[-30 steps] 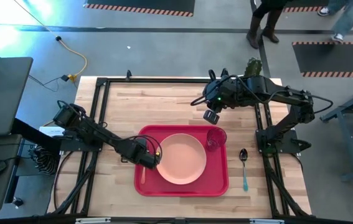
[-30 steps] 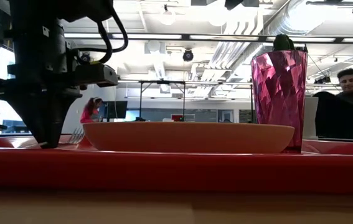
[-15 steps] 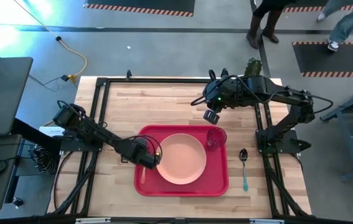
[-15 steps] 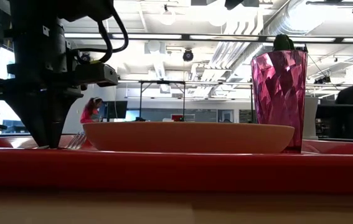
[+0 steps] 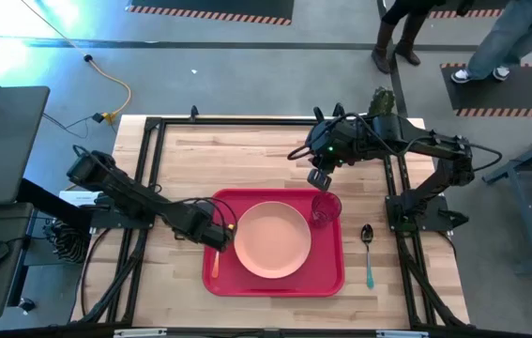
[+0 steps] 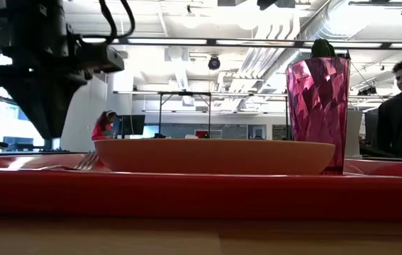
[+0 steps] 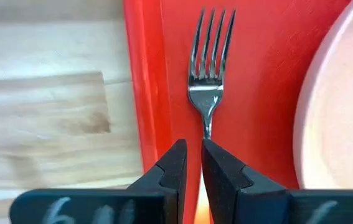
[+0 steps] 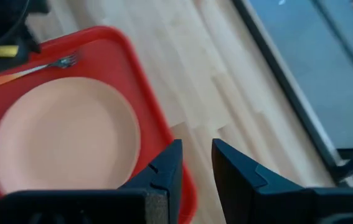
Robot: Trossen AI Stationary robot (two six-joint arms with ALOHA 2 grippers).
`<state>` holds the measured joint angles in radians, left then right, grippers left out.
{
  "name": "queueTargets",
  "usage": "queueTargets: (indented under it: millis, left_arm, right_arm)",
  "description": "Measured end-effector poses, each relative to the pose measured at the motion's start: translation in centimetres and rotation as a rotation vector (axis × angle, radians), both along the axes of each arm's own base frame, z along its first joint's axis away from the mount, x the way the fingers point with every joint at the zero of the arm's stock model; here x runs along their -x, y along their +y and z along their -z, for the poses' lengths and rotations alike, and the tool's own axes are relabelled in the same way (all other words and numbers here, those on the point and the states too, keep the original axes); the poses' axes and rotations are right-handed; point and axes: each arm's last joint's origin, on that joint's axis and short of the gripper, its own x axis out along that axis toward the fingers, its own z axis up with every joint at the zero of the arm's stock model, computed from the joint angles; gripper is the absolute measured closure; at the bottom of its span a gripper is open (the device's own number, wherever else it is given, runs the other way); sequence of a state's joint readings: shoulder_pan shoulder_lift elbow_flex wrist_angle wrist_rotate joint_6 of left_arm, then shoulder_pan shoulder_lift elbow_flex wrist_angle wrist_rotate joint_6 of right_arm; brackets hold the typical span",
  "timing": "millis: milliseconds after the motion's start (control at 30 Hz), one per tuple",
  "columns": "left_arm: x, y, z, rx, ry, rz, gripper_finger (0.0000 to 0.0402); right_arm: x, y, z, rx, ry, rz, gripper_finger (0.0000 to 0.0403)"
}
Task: Pick and place plate/cup/fork/spoon on tray
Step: Put the blue spoon to the right of the orange fork on the red tray
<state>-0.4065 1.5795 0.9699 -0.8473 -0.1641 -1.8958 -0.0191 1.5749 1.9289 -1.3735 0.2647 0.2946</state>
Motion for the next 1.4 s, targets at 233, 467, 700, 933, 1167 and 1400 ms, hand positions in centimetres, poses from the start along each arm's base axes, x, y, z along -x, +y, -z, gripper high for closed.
queueTargets:
  millis: [233, 467, 700, 933, 1167, 1400]
  left_arm:
    - [1.2, 0.8, -2.8, -0.071, -0.092, 0.104, 0.0362]
    - [2.7, 1.7, -6.1, -0.176, -0.221, 0.263, 0.0362]
    - [4.6, 2.7, -8.9, -0.258, -0.324, 0.427, 0.0363]
    - [6.4, 3.5, -11.0, -0.346, -0.394, 0.593, 0.0362]
    - [7.4, 3.9, -12.0, -0.395, -0.425, 0.696, 0.0364]
    - [7.6, 4.0, -12.2, -0.415, -0.422, 0.776, 0.0364]
  right_arm:
    - [0.7, 0.7, 0.5, -0.152, 0.057, 0.071, 0.0324]
    - [1.5, 3.5, 0.8, -0.247, 0.089, 0.204, 0.0324]
    - [2.1, 7.2, 0.8, -0.376, 0.040, 0.352, 0.0324]
    - [2.9, 11.6, 1.3, -0.463, 0.007, 0.511, 0.0324]
    - [2.5, 16.3, 3.7, -0.490, 0.078, 0.589, 0.0324]
    - [1.9, 20.1, 6.4, -0.439, 0.143, 0.592, 0.0324]
